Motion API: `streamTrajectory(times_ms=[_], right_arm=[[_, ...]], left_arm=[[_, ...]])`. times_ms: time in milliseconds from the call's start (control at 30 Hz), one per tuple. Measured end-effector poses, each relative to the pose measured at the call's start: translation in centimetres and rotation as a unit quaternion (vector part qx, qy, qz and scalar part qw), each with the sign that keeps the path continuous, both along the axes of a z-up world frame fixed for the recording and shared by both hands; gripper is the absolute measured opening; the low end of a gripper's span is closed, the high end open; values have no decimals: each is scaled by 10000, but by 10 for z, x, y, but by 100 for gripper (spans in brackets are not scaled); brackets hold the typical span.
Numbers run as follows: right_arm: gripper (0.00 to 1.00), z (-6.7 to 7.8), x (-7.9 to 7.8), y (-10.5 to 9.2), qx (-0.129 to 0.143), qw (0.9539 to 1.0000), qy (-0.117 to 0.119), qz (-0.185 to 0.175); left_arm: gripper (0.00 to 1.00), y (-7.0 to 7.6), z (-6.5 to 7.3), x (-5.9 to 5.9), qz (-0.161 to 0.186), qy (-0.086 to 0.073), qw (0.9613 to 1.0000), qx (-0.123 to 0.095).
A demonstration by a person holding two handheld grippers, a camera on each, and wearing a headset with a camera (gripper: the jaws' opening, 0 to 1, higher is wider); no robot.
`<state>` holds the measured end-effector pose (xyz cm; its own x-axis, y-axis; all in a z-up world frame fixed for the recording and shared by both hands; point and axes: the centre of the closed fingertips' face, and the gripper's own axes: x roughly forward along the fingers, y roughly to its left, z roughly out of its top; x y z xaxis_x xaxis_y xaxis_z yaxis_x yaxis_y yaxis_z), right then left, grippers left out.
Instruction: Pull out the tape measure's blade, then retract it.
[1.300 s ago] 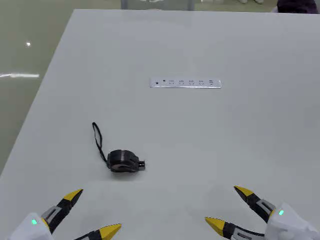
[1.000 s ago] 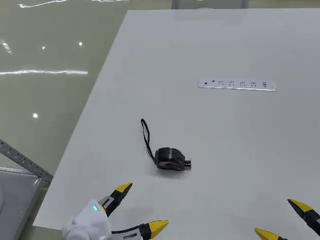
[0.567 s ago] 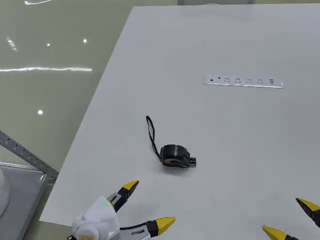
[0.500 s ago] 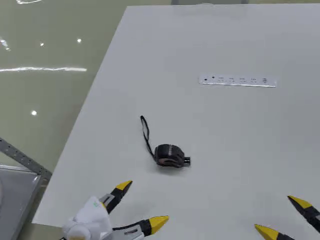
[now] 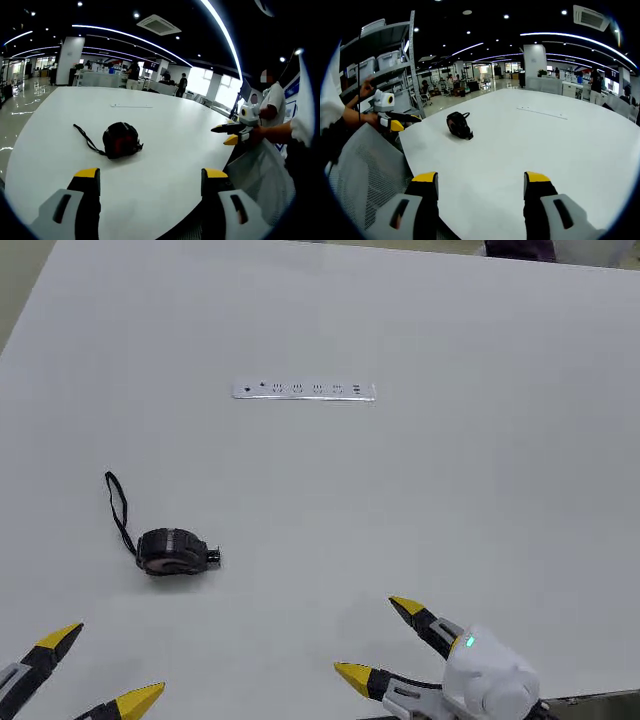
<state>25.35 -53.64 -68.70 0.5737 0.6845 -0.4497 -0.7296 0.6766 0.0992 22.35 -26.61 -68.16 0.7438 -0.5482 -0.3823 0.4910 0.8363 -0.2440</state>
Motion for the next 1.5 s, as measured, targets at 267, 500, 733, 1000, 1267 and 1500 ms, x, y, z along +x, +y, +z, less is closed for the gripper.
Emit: streamTrajectory(times_ms=[267,500,733,1000,1267,1500], right_arm=[[70,0,0,1,-38,10000,-38,30],[70,4,2,7,106,9998,-69,165],[69,8,7,13,109,9992,-109,357],[68,8,15,21,159,9981,-124,586],[66,4,23,33,194,9962,-119,844],[65,0,31,40,197,9944,-117,1036]], left_arm=[[81,-1,4,-1,-6,-17,10000,60],[81,1,5,1,-308,-120,9989,334],[81,6,4,9,-498,-155,9979,386],[81,13,1,21,-703,-127,9960,533],[81,13,-5,31,-1041,-97,9915,773],[78,11,-8,40,-1362,-110,9856,993]])
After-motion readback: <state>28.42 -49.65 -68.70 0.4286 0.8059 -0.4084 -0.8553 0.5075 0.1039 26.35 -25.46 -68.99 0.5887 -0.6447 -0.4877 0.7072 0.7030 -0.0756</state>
